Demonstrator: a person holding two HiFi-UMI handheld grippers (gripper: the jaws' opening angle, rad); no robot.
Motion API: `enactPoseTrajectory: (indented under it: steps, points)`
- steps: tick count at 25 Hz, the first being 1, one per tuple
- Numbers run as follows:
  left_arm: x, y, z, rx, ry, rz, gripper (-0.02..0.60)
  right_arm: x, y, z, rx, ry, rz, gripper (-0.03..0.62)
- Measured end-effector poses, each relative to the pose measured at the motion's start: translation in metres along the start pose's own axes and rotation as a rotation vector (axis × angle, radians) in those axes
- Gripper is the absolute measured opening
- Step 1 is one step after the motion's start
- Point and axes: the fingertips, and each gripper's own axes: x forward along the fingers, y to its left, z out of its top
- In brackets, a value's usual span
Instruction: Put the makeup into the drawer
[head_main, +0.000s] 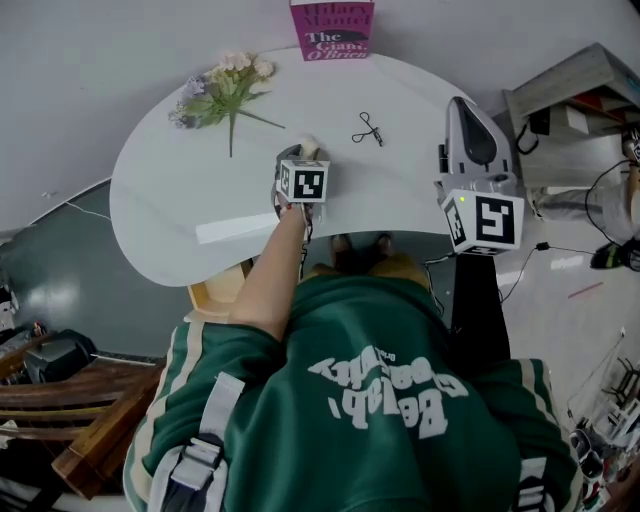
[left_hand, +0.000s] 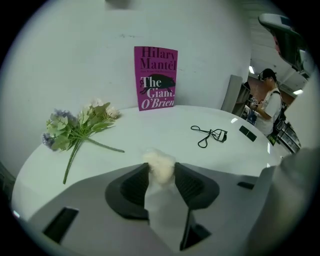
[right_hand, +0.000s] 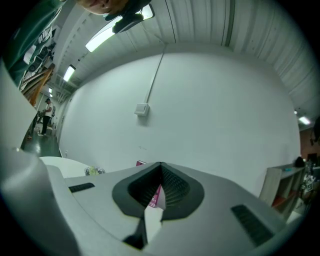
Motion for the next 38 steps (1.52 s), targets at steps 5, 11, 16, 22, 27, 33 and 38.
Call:
enactPoseTrajectory:
  steps: [5, 11, 16, 22, 27, 33, 38]
  points:
    - [-0.006, 0.001, 0.01, 0.035, -0.04, 0.003, 0.138, -0.002, -0.007, -0.005, 0.008, 0.017, -0.014, 0.009]
    - [-0.057, -0.015, 0.068, 0.185, -0.234, -0.011, 0.138, -0.001, -0.004, -0.008, 0.006, -0.001, -0.008, 0.009]
    - [-0.13, -0.034, 0.152, 0.305, -0.512, -0.012, 0.139, -0.002, 0.0, -0.001, 0.009, -0.019, -0.002, 0.009]
    - [-0.22, -0.065, 0.223, 0.386, -0.797, -0.021, 0.146, -0.009, 0.0, 0.008, 0.01, -0.043, -0.01, 0.009]
    - [-0.23, -0.073, 0.226, 0.368, -0.828, -0.021, 0.147, -0.014, -0.004, 0.011, 0.012, -0.052, 0.002, 0.009]
    - [-0.25, -0.063, 0.229, 0.321, -0.858, 0.079, 0.152, 0.004, 0.008, 0.022, 0.01, -0.092, 0.12, 0.009]
    - [-0.283, -0.026, 0.209, 0.238, -0.882, 0.248, 0.152, 0.025, 0.05, 0.039, 0.028, -0.167, 0.322, 0.009]
